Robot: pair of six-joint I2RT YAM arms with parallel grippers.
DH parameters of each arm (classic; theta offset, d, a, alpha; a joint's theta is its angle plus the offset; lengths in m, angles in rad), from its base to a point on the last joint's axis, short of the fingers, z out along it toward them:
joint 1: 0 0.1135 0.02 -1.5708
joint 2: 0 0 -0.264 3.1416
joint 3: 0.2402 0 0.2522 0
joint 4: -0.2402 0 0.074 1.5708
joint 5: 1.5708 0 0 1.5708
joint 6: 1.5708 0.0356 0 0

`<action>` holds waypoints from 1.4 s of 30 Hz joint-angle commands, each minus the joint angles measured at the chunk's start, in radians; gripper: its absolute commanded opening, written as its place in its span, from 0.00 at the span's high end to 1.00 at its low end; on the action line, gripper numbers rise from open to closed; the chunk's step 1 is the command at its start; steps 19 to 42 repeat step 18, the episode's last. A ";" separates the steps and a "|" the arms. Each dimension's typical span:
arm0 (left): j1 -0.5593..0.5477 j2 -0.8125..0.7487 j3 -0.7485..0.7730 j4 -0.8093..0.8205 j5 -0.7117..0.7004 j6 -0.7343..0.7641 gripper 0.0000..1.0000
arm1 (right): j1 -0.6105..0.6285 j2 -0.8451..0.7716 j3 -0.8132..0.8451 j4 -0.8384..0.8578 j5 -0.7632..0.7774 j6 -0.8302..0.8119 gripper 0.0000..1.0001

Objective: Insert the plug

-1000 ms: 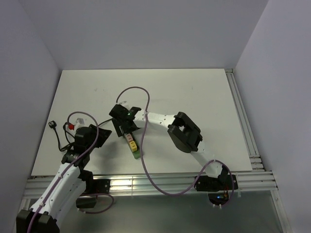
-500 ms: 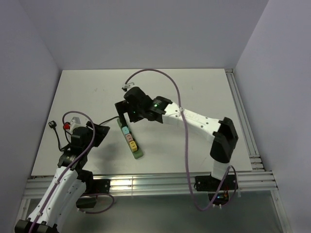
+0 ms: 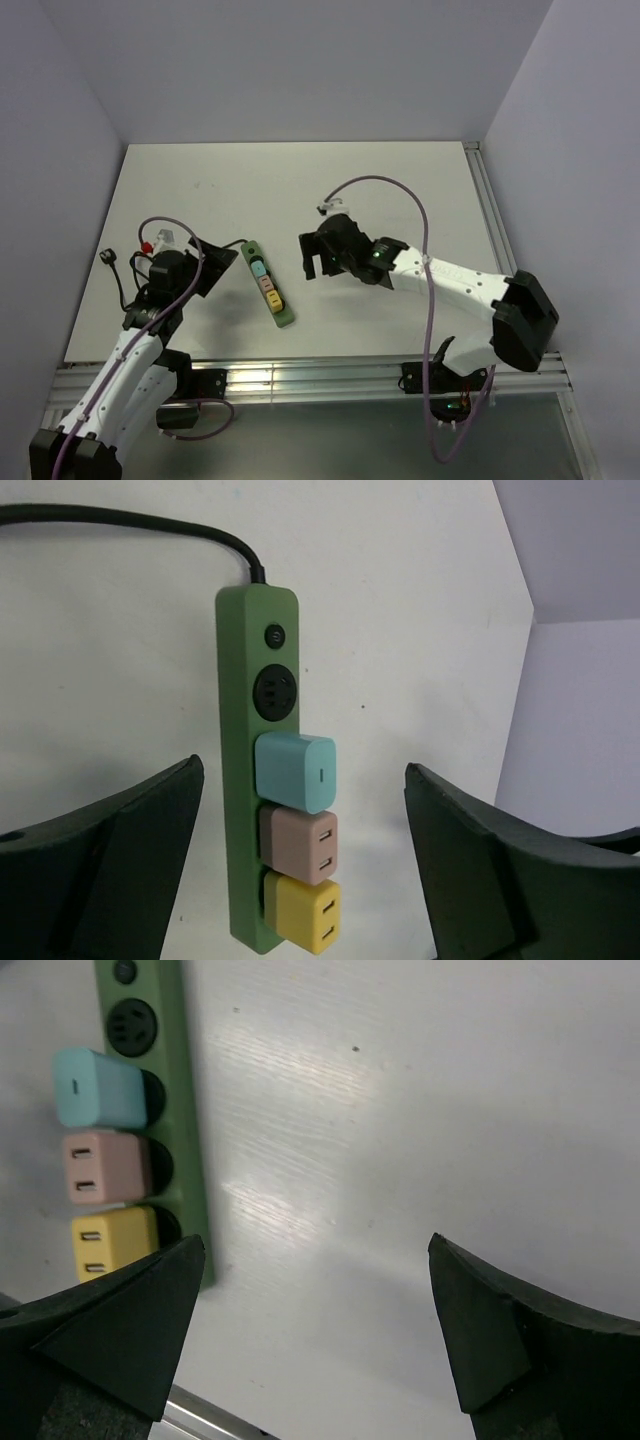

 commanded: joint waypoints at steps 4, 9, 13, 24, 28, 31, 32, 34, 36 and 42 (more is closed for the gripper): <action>0.003 0.124 0.051 0.201 0.167 -0.001 0.06 | -0.022 -0.182 -0.115 0.092 0.157 0.035 0.00; 0.005 0.244 0.078 0.318 0.274 -0.039 0.05 | -0.073 -0.318 -0.308 0.172 0.062 0.084 0.00; 0.009 0.290 0.068 0.438 0.346 -0.070 0.00 | -0.191 -0.485 -0.479 0.262 -0.070 0.081 0.00; 0.023 0.258 0.027 0.537 0.388 -0.093 0.00 | -0.332 -0.632 -0.603 0.316 -0.173 0.020 0.00; 0.023 0.258 0.027 0.537 0.388 -0.093 0.00 | -0.332 -0.632 -0.603 0.316 -0.173 0.020 0.00; 0.023 0.258 0.027 0.537 0.388 -0.093 0.00 | -0.332 -0.632 -0.603 0.316 -0.173 0.020 0.00; 0.023 0.258 0.027 0.537 0.388 -0.093 0.00 | -0.332 -0.632 -0.603 0.316 -0.173 0.020 0.00; 0.023 0.258 0.027 0.537 0.388 -0.093 0.00 | -0.332 -0.632 -0.603 0.316 -0.173 0.020 0.00; 0.023 0.258 0.027 0.537 0.388 -0.093 0.00 | -0.332 -0.632 -0.603 0.316 -0.173 0.020 0.00; 0.023 0.258 0.027 0.537 0.388 -0.093 0.00 | -0.332 -0.632 -0.603 0.316 -0.173 0.020 0.00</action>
